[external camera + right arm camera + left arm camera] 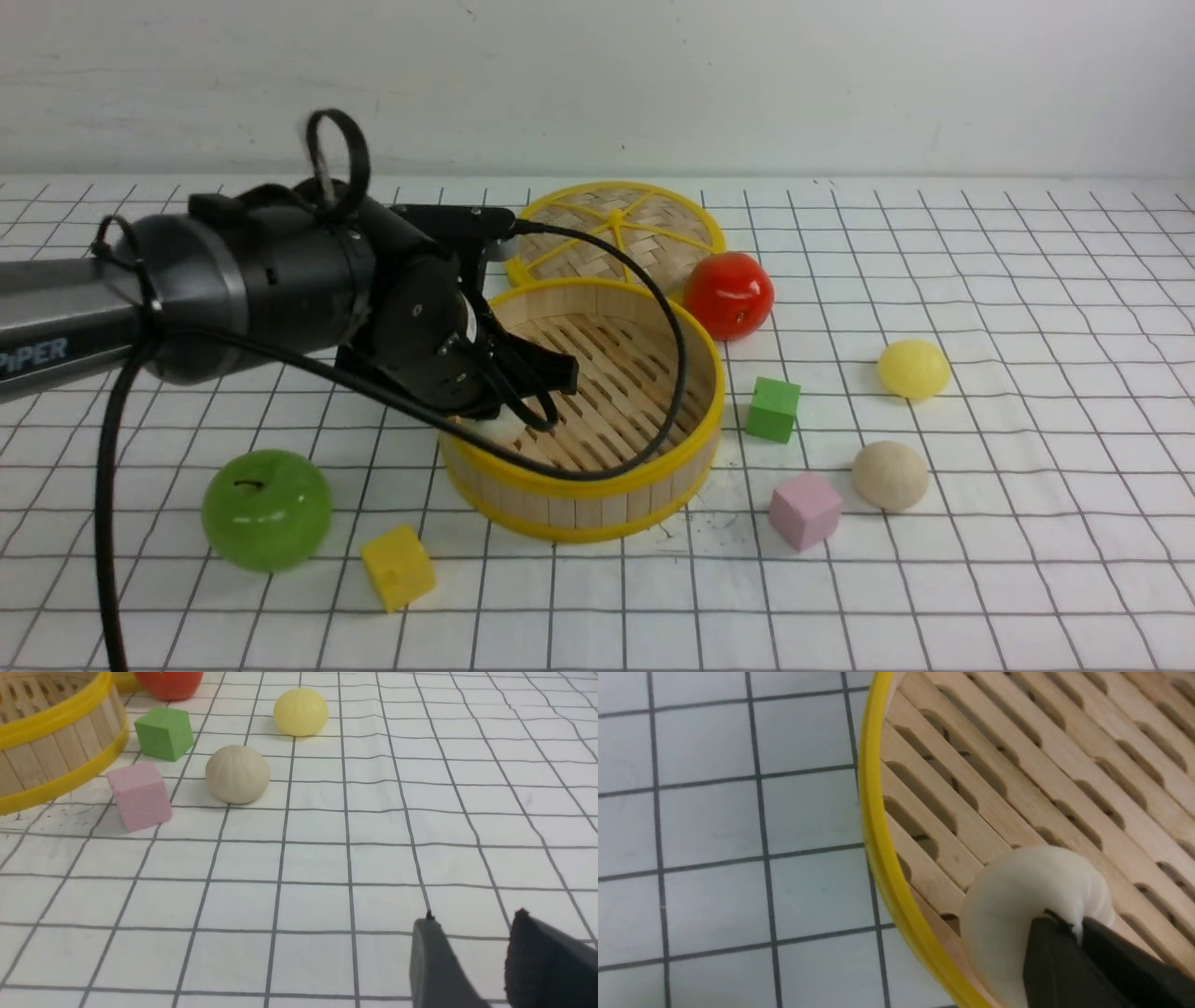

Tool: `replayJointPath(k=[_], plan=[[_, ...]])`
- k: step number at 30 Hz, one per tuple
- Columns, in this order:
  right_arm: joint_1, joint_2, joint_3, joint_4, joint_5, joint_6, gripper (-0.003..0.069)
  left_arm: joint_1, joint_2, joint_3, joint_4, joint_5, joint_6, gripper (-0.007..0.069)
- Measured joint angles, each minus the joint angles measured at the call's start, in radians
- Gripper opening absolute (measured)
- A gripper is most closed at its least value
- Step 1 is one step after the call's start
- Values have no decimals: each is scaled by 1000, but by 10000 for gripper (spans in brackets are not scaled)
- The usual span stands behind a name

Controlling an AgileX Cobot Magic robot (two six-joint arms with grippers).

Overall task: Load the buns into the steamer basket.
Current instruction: Use the left arm to put the steamed stuffed bun into the steamer, then use the right arm to grab a steamed stuffed bun

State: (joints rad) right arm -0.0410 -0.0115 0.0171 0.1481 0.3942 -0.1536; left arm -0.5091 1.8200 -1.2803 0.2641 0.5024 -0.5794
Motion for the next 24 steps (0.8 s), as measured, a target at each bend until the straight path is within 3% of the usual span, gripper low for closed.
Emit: replayJointPath(k=[8,14,24], plan=[[0,0,0,0,0,0,239,0,23,0,14,-20,-67,140],[0,0,0,0,0,0,239,0,8,0,13,3,-71,292],[0,0,0,0,0,0,239,0,-277,0,7,116,-73,307]])
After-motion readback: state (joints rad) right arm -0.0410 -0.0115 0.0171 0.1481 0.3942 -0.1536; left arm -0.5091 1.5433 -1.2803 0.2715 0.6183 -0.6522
